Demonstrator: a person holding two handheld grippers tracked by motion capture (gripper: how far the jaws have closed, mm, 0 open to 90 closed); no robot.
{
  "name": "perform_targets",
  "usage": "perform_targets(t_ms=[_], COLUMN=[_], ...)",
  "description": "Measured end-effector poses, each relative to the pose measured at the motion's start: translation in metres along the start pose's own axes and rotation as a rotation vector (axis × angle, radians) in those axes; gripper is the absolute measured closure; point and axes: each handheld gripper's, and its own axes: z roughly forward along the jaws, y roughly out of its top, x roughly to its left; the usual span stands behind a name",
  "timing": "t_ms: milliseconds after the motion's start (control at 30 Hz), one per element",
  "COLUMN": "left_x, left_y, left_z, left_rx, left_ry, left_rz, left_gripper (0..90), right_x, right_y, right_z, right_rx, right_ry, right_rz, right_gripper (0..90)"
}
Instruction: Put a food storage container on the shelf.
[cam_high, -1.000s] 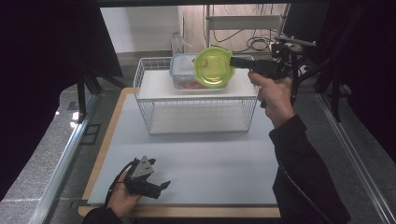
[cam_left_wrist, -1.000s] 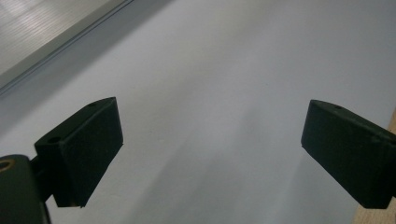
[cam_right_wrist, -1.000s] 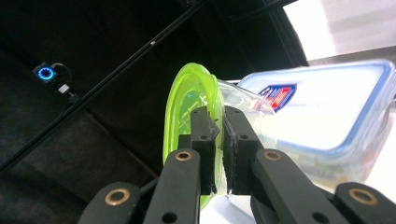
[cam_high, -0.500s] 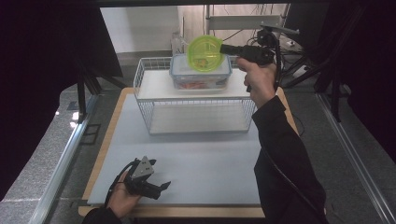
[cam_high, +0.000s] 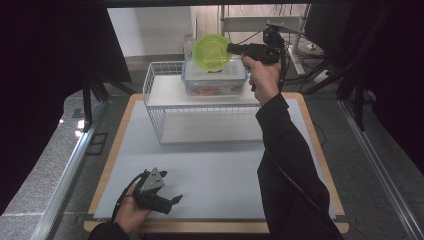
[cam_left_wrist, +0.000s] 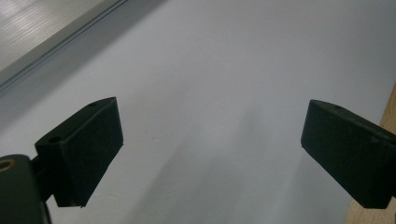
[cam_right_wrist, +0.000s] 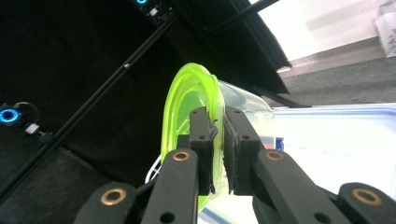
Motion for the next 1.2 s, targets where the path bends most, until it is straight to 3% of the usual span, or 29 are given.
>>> perform_targets(t_ms=[100,300,800,1200], left_x=[0.0,-0.001,-0.001,-0.002], left_y=[0.0,0.0,0.0,-0.001], left_z=[0.0,0.001,0.002,0.003], left_rx=[0.002,0.008,0.019,0.025], left_ry=[0.0,-0.002,-0.006,-0.006], left_rz=[0.002,0.006,0.012,0.016], left_gripper=[5.5,5.6,5.6,5.6], right_x=[0.002,0.002,0.0,-0.002], right_y=[0.001,-0.001,-0.007,-0.008], right_z=[0.003,0.006,0.011,0.009], right_rx=[-0.011,-0.012,0.015,0.012], right_ry=[-0.052,-0.094,-0.091,-0.112], right_rz=[-0.027,-0.034,-0.015,-0.031], right_gripper=[79.1,71.7,66.6,50.7])
